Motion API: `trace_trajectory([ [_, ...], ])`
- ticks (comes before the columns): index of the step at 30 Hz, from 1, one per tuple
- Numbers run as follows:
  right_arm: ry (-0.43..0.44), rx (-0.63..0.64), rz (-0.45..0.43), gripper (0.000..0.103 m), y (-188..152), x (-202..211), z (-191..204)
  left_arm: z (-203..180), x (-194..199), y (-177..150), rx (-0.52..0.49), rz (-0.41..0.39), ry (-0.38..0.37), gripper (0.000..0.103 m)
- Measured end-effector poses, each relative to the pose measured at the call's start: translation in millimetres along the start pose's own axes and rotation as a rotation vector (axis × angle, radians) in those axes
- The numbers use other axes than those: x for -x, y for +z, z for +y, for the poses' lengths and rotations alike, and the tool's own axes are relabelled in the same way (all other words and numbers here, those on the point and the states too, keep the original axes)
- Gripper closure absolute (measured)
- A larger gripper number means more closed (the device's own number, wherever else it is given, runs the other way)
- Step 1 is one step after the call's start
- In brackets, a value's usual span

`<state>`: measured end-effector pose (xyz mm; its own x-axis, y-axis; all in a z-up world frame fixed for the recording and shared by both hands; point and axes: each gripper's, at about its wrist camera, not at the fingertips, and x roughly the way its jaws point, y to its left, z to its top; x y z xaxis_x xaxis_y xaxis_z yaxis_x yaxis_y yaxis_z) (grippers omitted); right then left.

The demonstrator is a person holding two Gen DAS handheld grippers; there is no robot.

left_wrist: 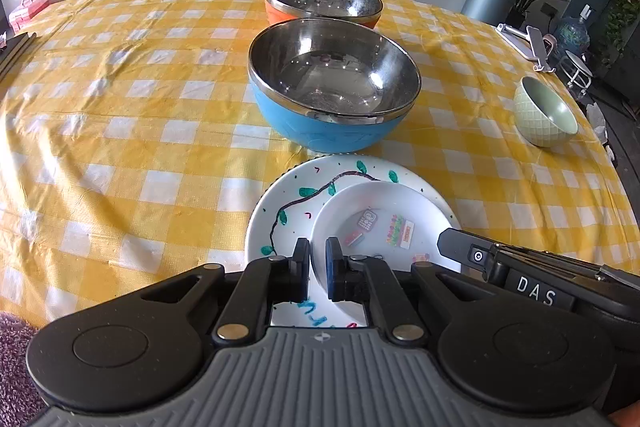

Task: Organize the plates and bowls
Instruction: 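Lower the small white plate onto the painted plate and open both tools, then move both tools to the blue steel bowl rim and close on it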

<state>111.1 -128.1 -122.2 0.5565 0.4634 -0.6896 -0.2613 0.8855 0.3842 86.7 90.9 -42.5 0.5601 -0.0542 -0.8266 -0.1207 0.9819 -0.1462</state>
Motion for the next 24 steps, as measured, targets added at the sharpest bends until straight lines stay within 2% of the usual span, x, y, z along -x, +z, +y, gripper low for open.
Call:
trace_trajectory([
  [2, 0.0, 0.005, -0.003, 0.1, 0.0, 0.9, -0.2, 2.1, 0.1, -0.1, 0.011, -0.002, -0.013, 0.092],
  [5, 0.004, 0.001, -0.012, 0.096, -0.1, 4.4, -1.7, 3.8, 3.6, 0.0, 0.019, -0.015, -0.031, 0.081],
  [7, 0.0, 0.001, -0.025, 0.086, -0.1, 8.9, -2.6, 4.7, 7.2, 0.6, 0.021, -0.023, -0.039, 0.076],
  [8, -0.002, 0.002, -0.034, 0.077, 0.2, 11.5, -3.3, 5.4, 9.7, 1.4, 0.025, -0.028, -0.049, 0.073],
  [10, -0.007, 0.003, -0.048, 0.07, 0.9, 15.9, -4.0, 7.7, 15.2, 2.5, 0.036, -0.037, -0.065, 0.067],
  [11, -0.009, 0.003, -0.057, 0.07, 1.7, 18.9, -4.7, 8.5, 17.9, 3.0, 0.038, -0.042, -0.07, 0.064],
  [15, -0.014, 0.003, -0.091, 0.062, 4.5, 29.4, -4.5, 11.7, 29.4, 5.6, 0.042, -0.066, -0.086, 0.061],
  [18, -0.018, -0.001, -0.128, 0.051, 7.6, 39.1, -4.4, 15.0, 38.9, 8.1, 0.053, -0.098, -0.096, 0.058],
  [20, -0.02, -0.003, -0.148, 0.038, 10.1, 43.4, -3.2, 18.6, 46.3, 10.9, 0.074, -0.135, -0.096, 0.058],
  [24, -0.059, -0.003, -0.18, 0.033, 20.1, 51.8, 2.5, 28.7, 59.7, 19.5, 0.129, -0.212, -0.091, 0.049],
])
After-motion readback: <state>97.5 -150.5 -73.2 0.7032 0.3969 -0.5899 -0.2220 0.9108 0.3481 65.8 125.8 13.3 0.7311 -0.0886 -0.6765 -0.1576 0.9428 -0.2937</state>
